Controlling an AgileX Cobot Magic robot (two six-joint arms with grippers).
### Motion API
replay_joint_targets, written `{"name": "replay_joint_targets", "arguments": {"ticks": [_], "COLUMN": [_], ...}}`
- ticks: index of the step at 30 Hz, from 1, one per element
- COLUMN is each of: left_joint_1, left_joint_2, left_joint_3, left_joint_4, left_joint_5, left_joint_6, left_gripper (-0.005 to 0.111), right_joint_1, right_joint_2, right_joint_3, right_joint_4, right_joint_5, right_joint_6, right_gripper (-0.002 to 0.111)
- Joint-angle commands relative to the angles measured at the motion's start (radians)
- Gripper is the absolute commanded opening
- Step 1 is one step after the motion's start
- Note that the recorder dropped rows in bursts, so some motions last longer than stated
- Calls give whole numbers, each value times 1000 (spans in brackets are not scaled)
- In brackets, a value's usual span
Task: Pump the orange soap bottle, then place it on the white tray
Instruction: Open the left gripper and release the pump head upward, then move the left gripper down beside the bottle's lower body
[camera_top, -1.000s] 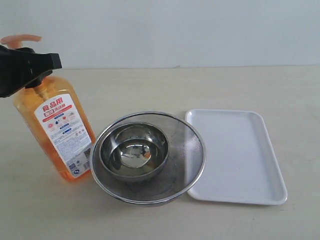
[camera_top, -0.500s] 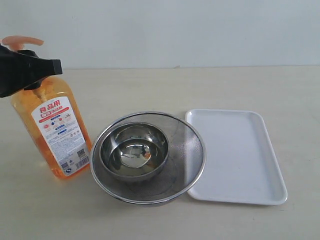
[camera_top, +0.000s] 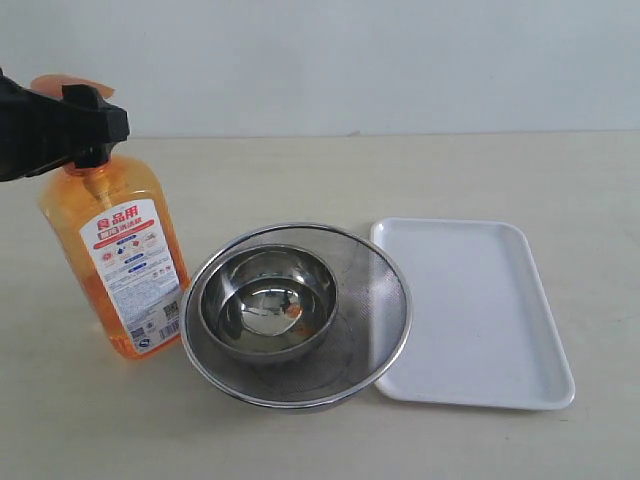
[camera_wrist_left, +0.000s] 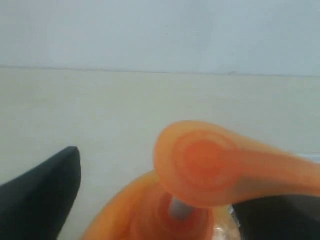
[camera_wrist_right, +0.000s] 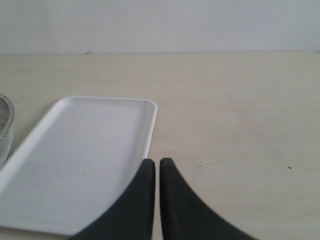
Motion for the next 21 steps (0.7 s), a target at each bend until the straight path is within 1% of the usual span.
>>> {"name": "replay_joint_targets", "arguments": {"ticks": [1, 3, 6, 10, 13, 16, 21], "left_joint_1": [-8, -8, -8, -8, -8, -8, -8], "left_joint_2": [-4, -6, -20, -76, -142, -223, -341], "left_joint_3": [-6, -4, 10, 44, 71, 99, 179], "left_joint_4": [-4, -51, -51, -51, -51, -51, -51], "left_joint_5": [1, -15, -24, -49, -25, 5, 31], "left_joint_6": [44, 70, 132, 162, 162, 200, 204], "left_gripper": [75, 75, 75, 75, 75, 75, 75], "right_joint_1": [-7, -7, -7, -7, -7, -7, -7], "right_joint_2": [-4, -4, -4, -4, -4, -4, -4], "right_joint_3": [-1, -1, -1, -1, -1, -1, -1], "right_joint_4": [1, 1, 1, 1, 1, 1, 1], "right_joint_5": [-9, -9, -9, -9, -9, -9, -9], "right_joint_6": [-2, -2, -2, -2, -2, -2, -2], "right_gripper": [0, 0, 0, 0, 0, 0, 0]}}
